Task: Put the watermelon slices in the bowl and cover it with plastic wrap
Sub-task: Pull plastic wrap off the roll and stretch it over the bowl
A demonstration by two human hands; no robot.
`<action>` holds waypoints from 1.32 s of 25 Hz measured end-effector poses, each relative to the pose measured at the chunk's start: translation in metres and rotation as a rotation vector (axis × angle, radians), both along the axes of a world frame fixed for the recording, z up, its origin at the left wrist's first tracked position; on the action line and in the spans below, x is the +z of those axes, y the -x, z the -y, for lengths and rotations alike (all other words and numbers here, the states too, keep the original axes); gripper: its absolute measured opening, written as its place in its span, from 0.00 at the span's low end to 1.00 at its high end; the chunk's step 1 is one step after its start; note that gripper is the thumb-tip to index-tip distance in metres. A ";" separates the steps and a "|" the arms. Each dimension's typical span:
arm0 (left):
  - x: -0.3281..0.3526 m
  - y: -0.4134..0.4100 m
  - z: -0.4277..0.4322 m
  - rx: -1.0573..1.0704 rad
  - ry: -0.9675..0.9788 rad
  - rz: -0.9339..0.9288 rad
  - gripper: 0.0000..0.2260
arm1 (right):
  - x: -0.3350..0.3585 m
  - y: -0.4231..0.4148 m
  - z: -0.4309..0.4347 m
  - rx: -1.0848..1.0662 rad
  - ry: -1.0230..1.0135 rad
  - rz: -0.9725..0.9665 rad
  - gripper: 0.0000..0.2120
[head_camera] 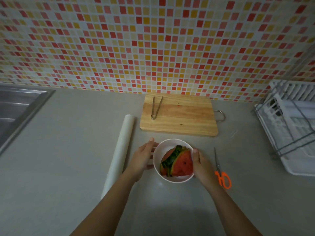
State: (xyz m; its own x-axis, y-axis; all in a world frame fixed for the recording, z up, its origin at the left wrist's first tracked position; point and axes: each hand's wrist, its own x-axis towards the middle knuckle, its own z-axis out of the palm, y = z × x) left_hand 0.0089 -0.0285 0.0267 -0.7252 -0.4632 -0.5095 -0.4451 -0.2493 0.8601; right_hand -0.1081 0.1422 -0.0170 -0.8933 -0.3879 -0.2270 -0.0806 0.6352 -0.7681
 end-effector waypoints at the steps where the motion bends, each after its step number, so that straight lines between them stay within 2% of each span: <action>1: -0.002 -0.004 -0.002 0.000 -0.008 0.001 0.23 | 0.000 -0.004 -0.003 0.001 -0.005 0.000 0.20; 5: -0.003 -0.014 -0.007 -0.013 -0.019 -0.003 0.21 | 0.003 -0.012 -0.006 -0.013 -0.011 -0.013 0.20; 7: -0.002 -0.015 -0.008 -0.034 0.027 -0.007 0.17 | 0.002 -0.013 -0.005 -0.024 -0.018 -0.006 0.21; 10: -0.002 -0.023 0.014 0.118 0.462 -0.038 0.11 | 0.002 -0.013 -0.005 -0.032 -0.020 -0.004 0.22; 12: -0.006 -0.040 0.051 0.271 0.748 0.063 0.12 | 0.000 -0.013 -0.007 -0.034 -0.023 -0.003 0.23; 13: -0.011 -0.051 0.073 0.309 0.800 0.154 0.12 | 0.000 -0.013 -0.008 -0.024 -0.031 -0.005 0.24; 15: -0.021 -0.068 0.100 0.275 0.649 0.310 0.15 | 0.002 -0.012 -0.010 -0.022 -0.024 -0.041 0.24; 17: -0.029 -0.074 0.100 0.139 0.411 0.338 0.16 | 0.007 -0.014 -0.009 -0.098 0.043 -0.097 0.23; 18: -0.031 -0.073 0.097 0.085 0.373 0.336 0.15 | 0.011 -0.015 -0.008 -0.135 0.083 -0.126 0.22; 22: -0.032 -0.065 0.095 0.016 0.392 0.276 0.18 | 0.022 -0.017 -0.010 -0.109 0.147 -0.198 0.20; 27: -0.030 -0.054 0.091 -0.018 0.358 0.311 0.17 | 0.028 -0.021 -0.012 -0.105 0.191 -0.182 0.20; 29: -0.024 -0.055 0.092 -0.017 0.308 0.275 0.15 | 0.032 -0.023 -0.013 -0.109 0.207 -0.200 0.20; 33: 0.004 -0.048 0.079 0.083 -0.036 0.052 0.15 | 0.051 -0.022 -0.007 -0.075 0.246 -0.233 0.20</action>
